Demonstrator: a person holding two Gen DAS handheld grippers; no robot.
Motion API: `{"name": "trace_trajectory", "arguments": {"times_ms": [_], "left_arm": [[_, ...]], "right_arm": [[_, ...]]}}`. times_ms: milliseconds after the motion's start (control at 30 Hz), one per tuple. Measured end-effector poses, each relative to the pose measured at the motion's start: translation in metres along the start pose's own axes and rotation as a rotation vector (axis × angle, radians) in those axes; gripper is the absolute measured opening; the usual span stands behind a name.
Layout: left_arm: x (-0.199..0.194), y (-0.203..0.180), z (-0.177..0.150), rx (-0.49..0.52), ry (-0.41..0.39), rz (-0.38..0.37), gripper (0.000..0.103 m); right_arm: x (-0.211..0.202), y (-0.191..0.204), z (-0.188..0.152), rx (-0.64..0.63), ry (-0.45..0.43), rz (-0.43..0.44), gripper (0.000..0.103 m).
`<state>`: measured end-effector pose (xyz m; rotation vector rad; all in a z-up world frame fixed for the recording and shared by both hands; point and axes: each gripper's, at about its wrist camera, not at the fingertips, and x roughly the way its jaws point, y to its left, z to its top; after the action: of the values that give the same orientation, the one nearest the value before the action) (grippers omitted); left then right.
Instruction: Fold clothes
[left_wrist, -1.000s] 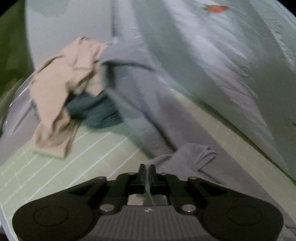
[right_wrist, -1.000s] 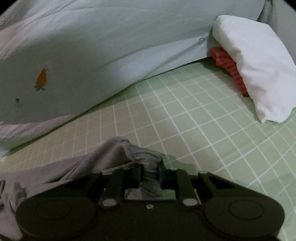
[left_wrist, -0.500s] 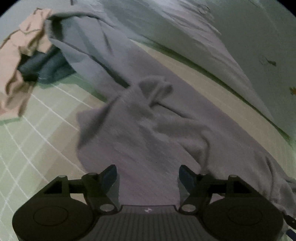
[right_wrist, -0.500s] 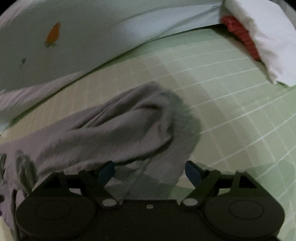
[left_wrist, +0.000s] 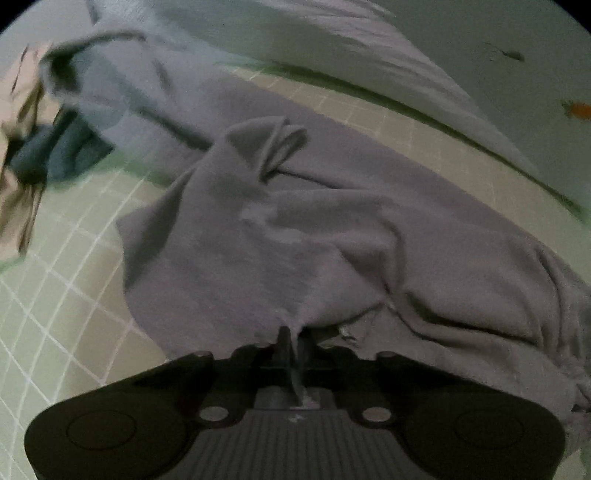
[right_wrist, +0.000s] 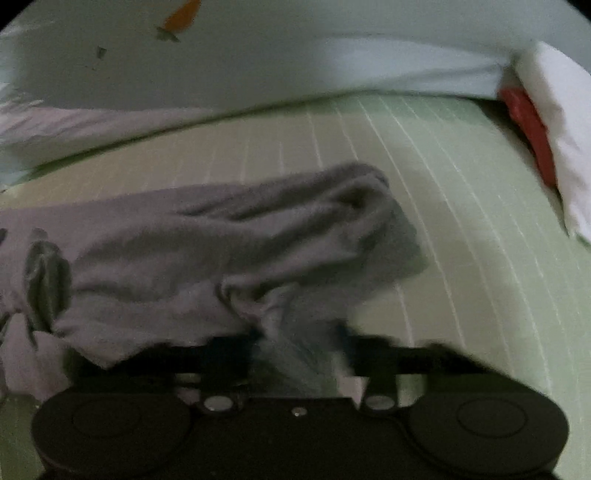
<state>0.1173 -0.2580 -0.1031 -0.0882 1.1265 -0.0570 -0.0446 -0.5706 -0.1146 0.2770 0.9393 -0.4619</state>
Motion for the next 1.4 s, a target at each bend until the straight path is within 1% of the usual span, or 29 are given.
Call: {"name": "trace_trajectory", "arguments": {"times_ms": [33,67,133,167,233,300,333,400,433,467,500,533,567,600,633,667,700,733,767,800,867,933,1000,1067,1300,1367,1400], "left_arm": [[-0.002,0.007,0.001,-0.03,-0.002,-0.002,0.004],[-0.004,0.013,0.002,-0.049,-0.01,0.009,0.004],[-0.011,0.024,0.003,-0.068,-0.034,0.045,0.003],[-0.015,0.031,0.004,-0.076,-0.048,0.065,0.003],[-0.024,0.044,0.004,-0.102,-0.073,0.097,0.003],[-0.029,0.058,0.004,-0.143,-0.09,0.116,0.003],[-0.032,0.065,0.005,-0.166,-0.098,0.123,0.003],[-0.031,0.075,0.006,-0.221,-0.097,0.122,0.003],[-0.031,0.08,0.006,-0.248,-0.092,0.116,0.003],[-0.032,0.084,0.004,-0.271,-0.084,0.109,0.003],[-0.032,0.087,0.002,-0.289,-0.077,0.101,0.004],[-0.032,0.087,0.002,-0.299,-0.072,0.096,0.004],[-0.031,0.086,0.001,-0.298,-0.068,0.095,0.006],[-0.031,0.083,0.0,-0.286,-0.068,0.1,0.007],[-0.031,0.08,-0.001,-0.274,-0.068,0.105,0.01],[-0.031,0.076,-0.001,-0.255,-0.066,0.108,0.02],[-0.031,0.072,0.0,-0.228,-0.062,0.109,0.034],[-0.03,0.067,0.001,-0.201,-0.06,0.11,0.041],[-0.03,0.063,0.002,-0.178,-0.059,0.111,0.052],[-0.028,0.059,0.004,-0.156,-0.055,0.109,0.059],[-0.024,0.052,0.005,-0.12,-0.04,0.098,0.064],[-0.017,0.047,0.005,-0.112,-0.018,0.096,0.065],[-0.012,0.045,0.004,-0.119,0.005,0.099,0.066],[-0.009,0.046,0.0,-0.132,0.018,0.09,0.067],[-0.006,0.048,-0.004,-0.157,0.027,0.076,0.067],[-0.006,0.047,-0.004,-0.154,0.025,0.069,0.065],[-0.006,0.047,-0.004,-0.153,0.022,0.062,0.06]], "right_arm": [[0.0,-0.004,0.005,-0.015,-0.018,-0.015,0.01],[-0.001,-0.011,0.012,-0.038,-0.052,-0.051,0.009],[-0.002,-0.027,0.031,-0.086,-0.123,-0.155,0.008],[-0.004,-0.04,0.043,-0.089,-0.162,-0.206,0.008],[-0.011,-0.071,0.068,-0.041,-0.234,-0.299,0.008],[-0.021,-0.104,0.091,0.043,-0.3,-0.38,0.008],[-0.026,-0.115,0.097,0.086,-0.32,-0.401,0.006],[-0.033,-0.138,0.109,0.169,-0.354,-0.439,0.008],[-0.032,-0.144,0.109,0.195,-0.34,-0.434,0.013],[-0.028,-0.145,0.106,0.198,-0.308,-0.428,0.024],[-0.027,-0.146,0.098,0.193,-0.277,-0.425,0.033],[-0.023,-0.143,0.09,0.186,-0.253,-0.424,0.049],[-0.02,-0.137,0.079,0.178,-0.232,-0.406,0.06],[-0.018,-0.131,0.069,0.171,-0.209,-0.387,0.064],[-0.015,-0.125,0.057,0.171,-0.179,-0.362,0.07],[-0.01,-0.12,0.049,0.18,-0.153,-0.343,0.074],[-0.009,-0.114,0.039,0.196,-0.129,-0.317,0.075],[-0.009,-0.109,0.029,0.22,-0.104,-0.28,0.076],[-0.008,-0.104,0.022,0.242,-0.084,-0.244,0.077],[-0.007,-0.1,0.015,0.261,-0.068,-0.209,0.078],[-0.005,-0.088,0.006,0.286,-0.038,-0.13,0.081],[-0.001,-0.071,0.003,0.259,-0.021,-0.073,0.083],[0.005,-0.051,0.0,0.204,-0.009,-0.044,0.083],[0.009,-0.034,0.001,0.139,-0.003,-0.037,0.084],[0.016,0.002,-0.002,-0.08,0.01,-0.056,0.085],[0.016,0.013,-0.006,-0.155,-0.008,-0.07,0.085],[0.015,0.018,-0.008,-0.187,-0.019,-0.078,0.085]]}}
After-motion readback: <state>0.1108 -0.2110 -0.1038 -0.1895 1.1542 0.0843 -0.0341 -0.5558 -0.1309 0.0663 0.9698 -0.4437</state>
